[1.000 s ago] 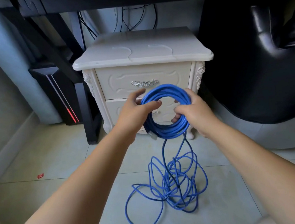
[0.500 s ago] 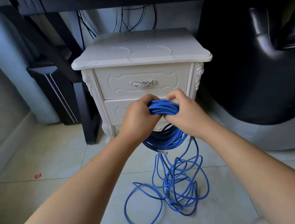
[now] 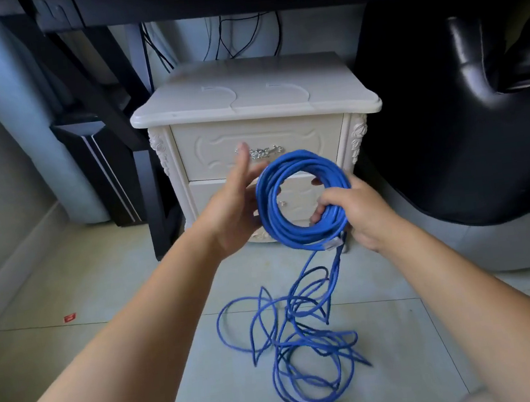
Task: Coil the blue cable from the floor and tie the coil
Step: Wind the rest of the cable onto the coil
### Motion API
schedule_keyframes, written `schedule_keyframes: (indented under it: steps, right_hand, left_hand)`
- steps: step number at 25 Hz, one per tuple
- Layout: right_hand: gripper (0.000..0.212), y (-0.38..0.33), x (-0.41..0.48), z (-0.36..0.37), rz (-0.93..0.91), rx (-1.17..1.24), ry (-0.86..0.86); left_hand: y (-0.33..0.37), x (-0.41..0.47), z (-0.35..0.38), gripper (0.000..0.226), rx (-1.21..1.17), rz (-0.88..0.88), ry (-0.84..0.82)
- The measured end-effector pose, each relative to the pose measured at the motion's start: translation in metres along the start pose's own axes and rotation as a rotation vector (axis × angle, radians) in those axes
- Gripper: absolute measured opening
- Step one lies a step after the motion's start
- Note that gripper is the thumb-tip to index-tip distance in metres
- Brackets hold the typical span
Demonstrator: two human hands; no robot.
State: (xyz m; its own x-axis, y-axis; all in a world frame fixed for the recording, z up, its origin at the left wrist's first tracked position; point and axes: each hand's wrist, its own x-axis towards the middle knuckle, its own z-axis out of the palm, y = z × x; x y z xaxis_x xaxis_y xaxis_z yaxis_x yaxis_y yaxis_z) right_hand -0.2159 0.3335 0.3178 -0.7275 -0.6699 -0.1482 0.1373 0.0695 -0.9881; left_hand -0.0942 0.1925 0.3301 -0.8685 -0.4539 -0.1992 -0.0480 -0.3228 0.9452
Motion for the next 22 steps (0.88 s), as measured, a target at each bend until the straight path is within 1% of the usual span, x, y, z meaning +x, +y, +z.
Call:
schedule_keyframes:
  steps: [1, 2, 3, 4, 6, 8, 10, 12, 17, 18, 19, 20, 22]
  right_hand:
    - [0.029, -0.003, -0.001, -0.001, 0.015, 0.090, -0.011]
    - [0.028, -0.007, -0.002, -0.002, 0.025, 0.175, -0.031]
    - [0.028, -0.011, -0.005, -0.002, 0.032, 0.245, -0.058]
    - [0.027, -0.014, -0.007, -0.002, 0.036, 0.292, -0.091]
    - [0.027, -0.018, -0.012, -0.001, 0.034, 0.344, -0.166]
    - [0.027, -0.021, -0.014, 0.000, 0.008, 0.391, -0.219]
    - [0.027, -0.024, -0.012, -0.002, -0.014, 0.421, -0.205]
    - [0.026, -0.026, -0.011, -0.006, -0.015, 0.420, -0.146]
    - [0.025, -0.021, 0.000, -0.014, 0.019, 0.378, 0.026]
    - [0.026, -0.019, 0.003, -0.014, 0.016, 0.373, 0.067]
    - [0.027, -0.018, 0.005, -0.015, 0.013, 0.368, 0.114]
    - [0.028, -0.016, 0.007, -0.016, 0.019, 0.356, 0.163]
    - [0.031, -0.013, 0.010, -0.019, 0.057, 0.292, 0.241]
  left_hand:
    - [-0.004, 0.004, -0.007, 0.057, -0.078, -0.036, 0.031]
    - [-0.009, 0.007, -0.012, 0.045, -0.071, -0.056, 0.085]
    - [-0.017, 0.011, -0.016, 0.033, 0.045, -0.066, 0.127]
    - [-0.027, 0.012, -0.016, 0.030, 0.227, -0.071, 0.121]
    - [-0.046, 0.013, -0.007, 0.031, 0.540, -0.068, -0.013]
    - [-0.056, 0.012, 0.009, 0.036, 0.683, -0.108, -0.173]
    - [-0.054, 0.005, 0.028, 0.030, 0.684, -0.217, -0.332]
    - [-0.055, 0.002, 0.036, 0.029, 0.670, -0.305, -0.444]
    - [-0.047, -0.004, 0.036, 0.038, 0.477, -0.457, -0.468]
    - [-0.042, -0.005, 0.035, 0.038, 0.520, -0.450, -0.505]
    - [-0.038, -0.007, 0.033, 0.034, 0.632, -0.404, -0.530]
    - [-0.035, -0.008, 0.029, 0.027, 0.783, -0.325, -0.528]
    - [-0.030, -0.007, 0.021, 0.017, 1.073, -0.135, -0.460]
